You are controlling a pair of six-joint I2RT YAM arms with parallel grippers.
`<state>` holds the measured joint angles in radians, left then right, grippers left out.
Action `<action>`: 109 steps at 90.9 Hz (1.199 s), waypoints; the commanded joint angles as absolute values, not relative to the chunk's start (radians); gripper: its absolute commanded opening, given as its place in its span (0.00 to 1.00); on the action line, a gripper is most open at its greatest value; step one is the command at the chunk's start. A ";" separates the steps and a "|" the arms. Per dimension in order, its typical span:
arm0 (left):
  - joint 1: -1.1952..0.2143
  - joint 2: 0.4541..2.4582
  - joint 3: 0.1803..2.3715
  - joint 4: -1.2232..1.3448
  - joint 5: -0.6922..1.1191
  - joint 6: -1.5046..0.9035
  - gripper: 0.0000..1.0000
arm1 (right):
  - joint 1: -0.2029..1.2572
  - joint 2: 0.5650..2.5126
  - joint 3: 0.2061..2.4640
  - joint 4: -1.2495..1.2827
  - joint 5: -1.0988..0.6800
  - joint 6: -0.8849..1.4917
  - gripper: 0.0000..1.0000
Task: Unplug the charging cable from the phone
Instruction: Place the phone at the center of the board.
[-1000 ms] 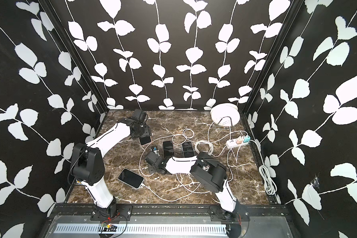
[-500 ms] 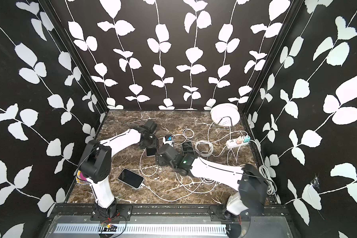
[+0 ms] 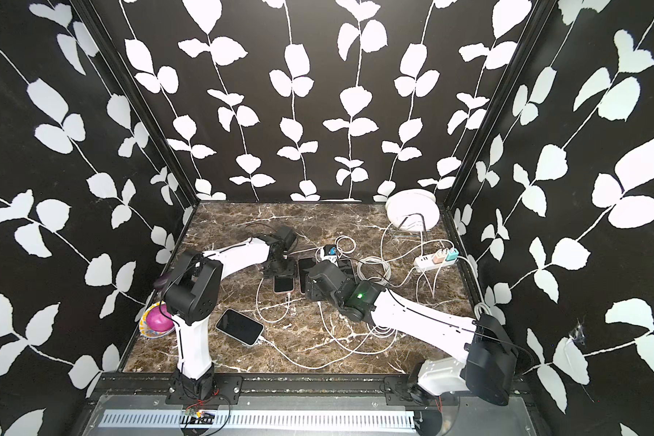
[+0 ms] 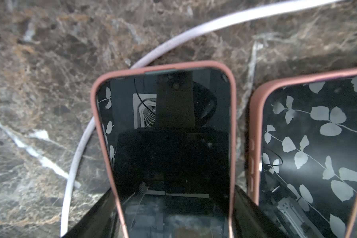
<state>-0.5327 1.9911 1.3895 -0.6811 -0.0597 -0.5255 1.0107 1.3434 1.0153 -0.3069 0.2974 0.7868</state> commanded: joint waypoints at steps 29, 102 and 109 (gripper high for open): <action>-0.517 1.993 1.410 -0.745 -0.058 -0.481 0.27 | 1.008 1.338 1.051 -0.319 0.297 0.775 0.78; -0.488 1.806 1.397 -0.730 -0.067 -0.478 0.50 | 1.117 1.516 1.201 -0.366 0.265 0.679 0.80; -0.476 1.841 1.398 -0.731 -0.079 -0.464 0.47 | 1.116 1.501 1.191 -0.369 0.275 0.682 0.80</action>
<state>-0.5003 1.8336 1.4113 -0.7322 -0.0662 -0.4847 1.1130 1.5410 1.1778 -0.3630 0.2363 0.6876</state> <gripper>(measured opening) 0.753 0.803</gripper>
